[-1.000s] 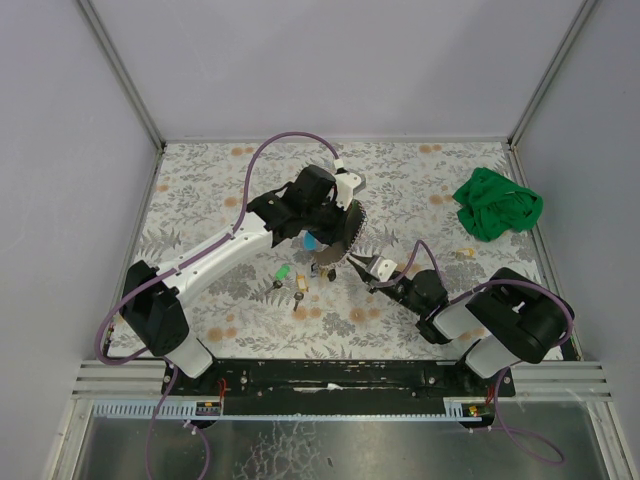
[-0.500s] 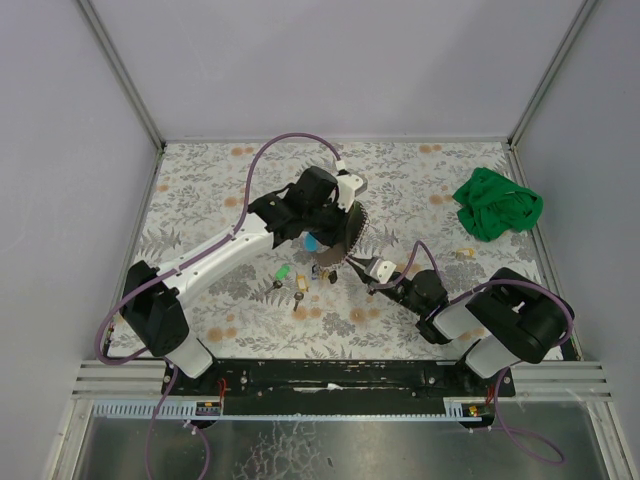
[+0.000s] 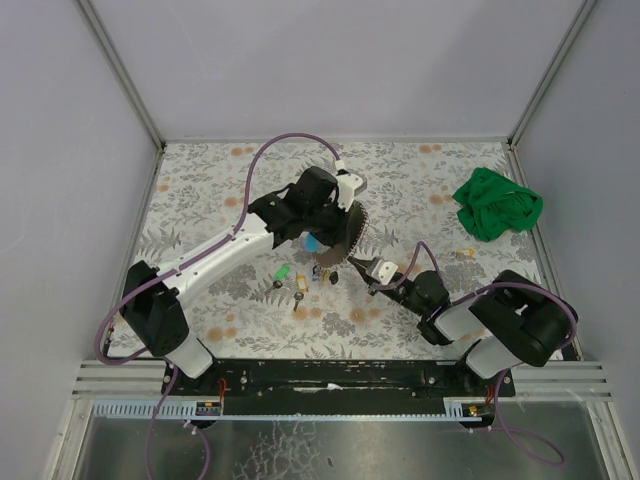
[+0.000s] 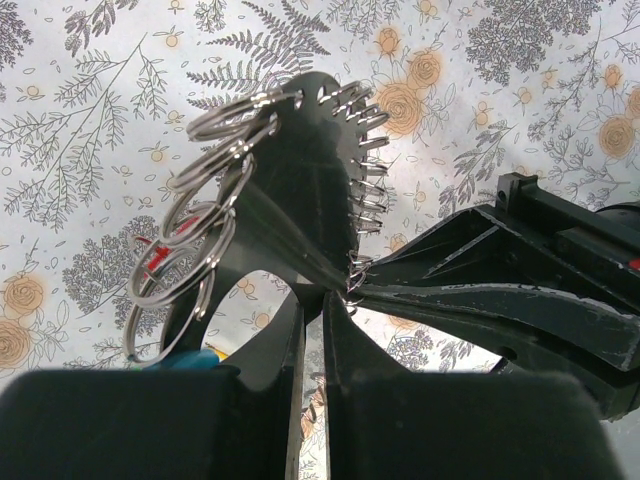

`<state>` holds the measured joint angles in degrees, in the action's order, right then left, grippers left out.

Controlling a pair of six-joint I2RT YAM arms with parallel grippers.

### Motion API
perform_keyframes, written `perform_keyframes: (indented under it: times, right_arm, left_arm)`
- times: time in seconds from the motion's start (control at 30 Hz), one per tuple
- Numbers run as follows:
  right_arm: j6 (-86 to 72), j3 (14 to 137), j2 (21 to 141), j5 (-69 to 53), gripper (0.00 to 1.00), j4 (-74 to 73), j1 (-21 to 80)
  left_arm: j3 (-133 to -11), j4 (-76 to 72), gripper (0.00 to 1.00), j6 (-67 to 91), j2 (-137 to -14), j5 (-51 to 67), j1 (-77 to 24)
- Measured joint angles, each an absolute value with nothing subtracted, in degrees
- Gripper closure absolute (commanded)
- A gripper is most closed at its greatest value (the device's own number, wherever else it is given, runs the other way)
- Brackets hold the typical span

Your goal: Put the keys on the keyring

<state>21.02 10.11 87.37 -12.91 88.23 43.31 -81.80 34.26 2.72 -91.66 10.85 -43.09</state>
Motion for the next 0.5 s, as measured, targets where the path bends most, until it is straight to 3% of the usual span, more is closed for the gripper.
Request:
perform_keyframes:
  times: [0.07, 0.5]
  right_arm:
    - [21.04, 9.54, 86.67, -12.88, 0.97, 88.2, 43.31]
    - [20.8, 6.09, 83.29, -13.13, 1.0, 85.93, 43.4]
  left_arm:
    - [-81.58, 33.89, 1.0, 3.2, -91.66, 10.87, -43.07]
    - [-70.17, 21.65, 0.76, 10.17, -91.53, 18.61, -38.65]
